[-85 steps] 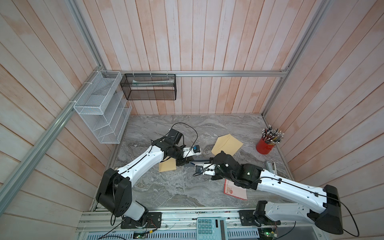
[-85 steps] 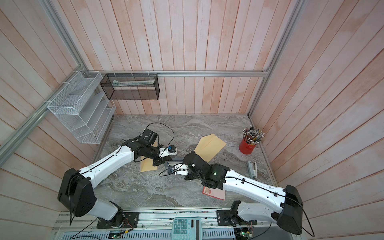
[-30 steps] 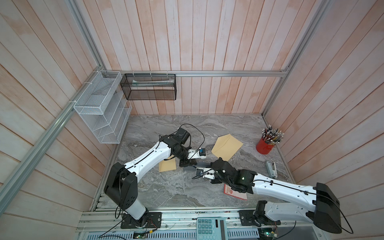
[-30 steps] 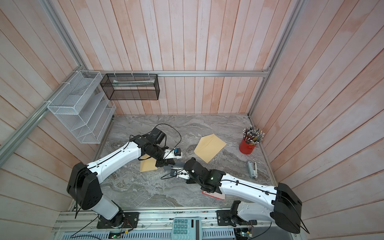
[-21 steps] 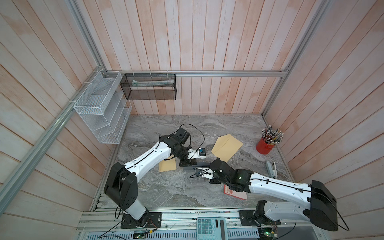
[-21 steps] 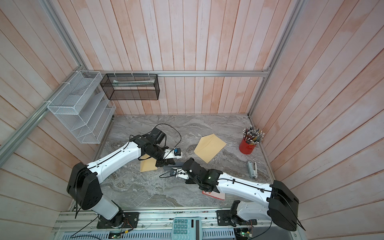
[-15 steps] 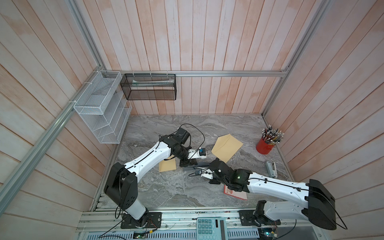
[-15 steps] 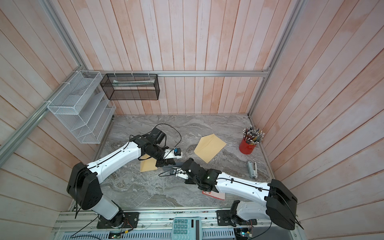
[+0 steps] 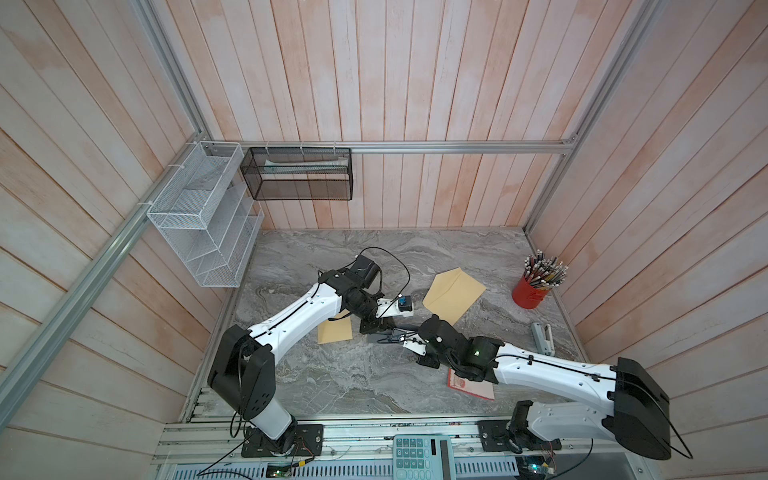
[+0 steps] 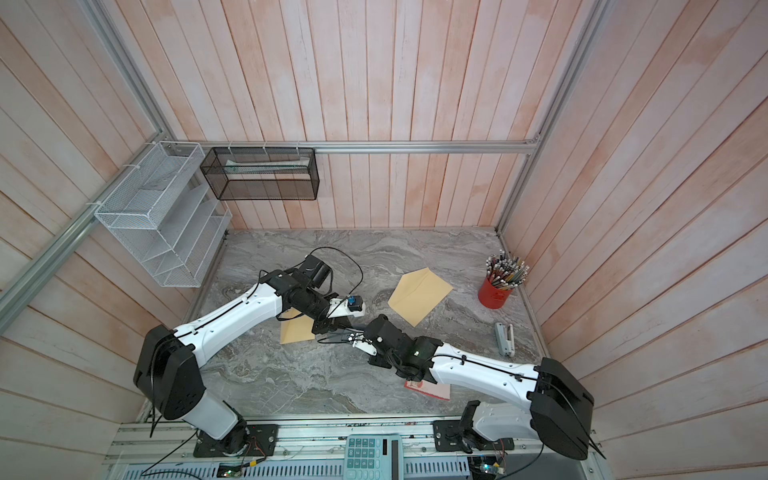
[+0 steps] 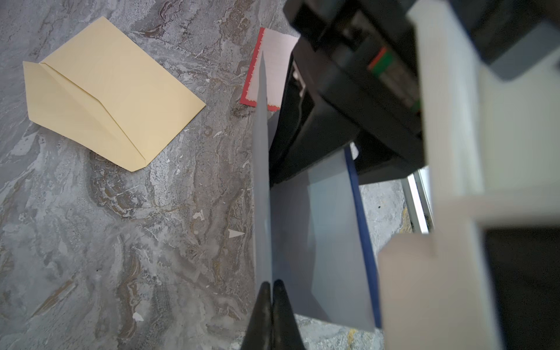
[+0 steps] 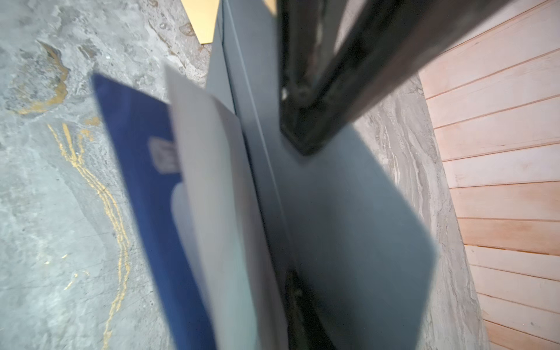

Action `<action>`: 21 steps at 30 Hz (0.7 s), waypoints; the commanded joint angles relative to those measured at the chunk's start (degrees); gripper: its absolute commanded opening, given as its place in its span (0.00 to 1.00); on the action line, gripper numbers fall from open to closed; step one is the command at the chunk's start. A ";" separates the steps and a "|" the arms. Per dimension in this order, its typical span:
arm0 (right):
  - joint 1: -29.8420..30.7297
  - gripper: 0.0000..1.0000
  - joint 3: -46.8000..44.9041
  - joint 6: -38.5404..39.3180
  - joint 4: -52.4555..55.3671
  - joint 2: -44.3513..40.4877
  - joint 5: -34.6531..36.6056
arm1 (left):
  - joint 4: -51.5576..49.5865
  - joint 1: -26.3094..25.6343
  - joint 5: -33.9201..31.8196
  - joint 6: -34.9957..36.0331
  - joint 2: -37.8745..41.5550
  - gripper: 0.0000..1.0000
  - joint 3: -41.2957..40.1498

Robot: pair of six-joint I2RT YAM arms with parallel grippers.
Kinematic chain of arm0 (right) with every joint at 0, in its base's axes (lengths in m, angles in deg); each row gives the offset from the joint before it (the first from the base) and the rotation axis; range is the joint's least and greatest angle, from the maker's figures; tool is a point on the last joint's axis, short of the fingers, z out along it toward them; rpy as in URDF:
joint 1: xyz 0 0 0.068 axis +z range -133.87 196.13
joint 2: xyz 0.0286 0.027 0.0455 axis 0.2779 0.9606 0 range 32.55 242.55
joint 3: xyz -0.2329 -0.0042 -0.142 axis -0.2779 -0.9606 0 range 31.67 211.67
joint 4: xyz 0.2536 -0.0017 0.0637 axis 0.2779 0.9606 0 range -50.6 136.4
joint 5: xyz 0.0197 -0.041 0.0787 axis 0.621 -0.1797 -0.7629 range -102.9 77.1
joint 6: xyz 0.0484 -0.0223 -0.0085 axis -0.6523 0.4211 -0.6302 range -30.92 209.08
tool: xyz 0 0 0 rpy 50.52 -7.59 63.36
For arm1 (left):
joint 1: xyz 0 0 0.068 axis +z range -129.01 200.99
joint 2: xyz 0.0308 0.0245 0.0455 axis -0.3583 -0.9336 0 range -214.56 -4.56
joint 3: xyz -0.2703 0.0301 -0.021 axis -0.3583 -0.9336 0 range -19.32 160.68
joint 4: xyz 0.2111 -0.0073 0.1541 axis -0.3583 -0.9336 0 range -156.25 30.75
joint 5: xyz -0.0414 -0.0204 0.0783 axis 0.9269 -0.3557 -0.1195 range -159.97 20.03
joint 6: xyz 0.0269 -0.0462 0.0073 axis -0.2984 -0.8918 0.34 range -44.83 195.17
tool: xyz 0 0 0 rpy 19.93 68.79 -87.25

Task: Fold the letter paper in half and place it into the envelope
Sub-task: Place the letter paper in the envelope.

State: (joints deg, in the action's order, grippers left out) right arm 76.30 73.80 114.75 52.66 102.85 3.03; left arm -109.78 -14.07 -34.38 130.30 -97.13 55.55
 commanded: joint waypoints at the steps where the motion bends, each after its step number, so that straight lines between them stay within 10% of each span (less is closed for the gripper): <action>1: -0.49 0.32 0.24 -1.92 -0.79 -2.57 -1.20 | 0.34 -0.23 1.58 0.94 -0.59 0.00 -0.41; 21: -0.57 0.06 0.04 -2.12 1.70 -4.51 0.44 | 0.16 -0.03 2.37 0.94 -1.38 0.00 -0.08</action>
State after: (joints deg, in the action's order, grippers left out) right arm 75.99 73.69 113.04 53.16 98.63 1.98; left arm -109.56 -14.05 -33.76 130.30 -97.99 55.55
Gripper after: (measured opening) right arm 0.066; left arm 0.049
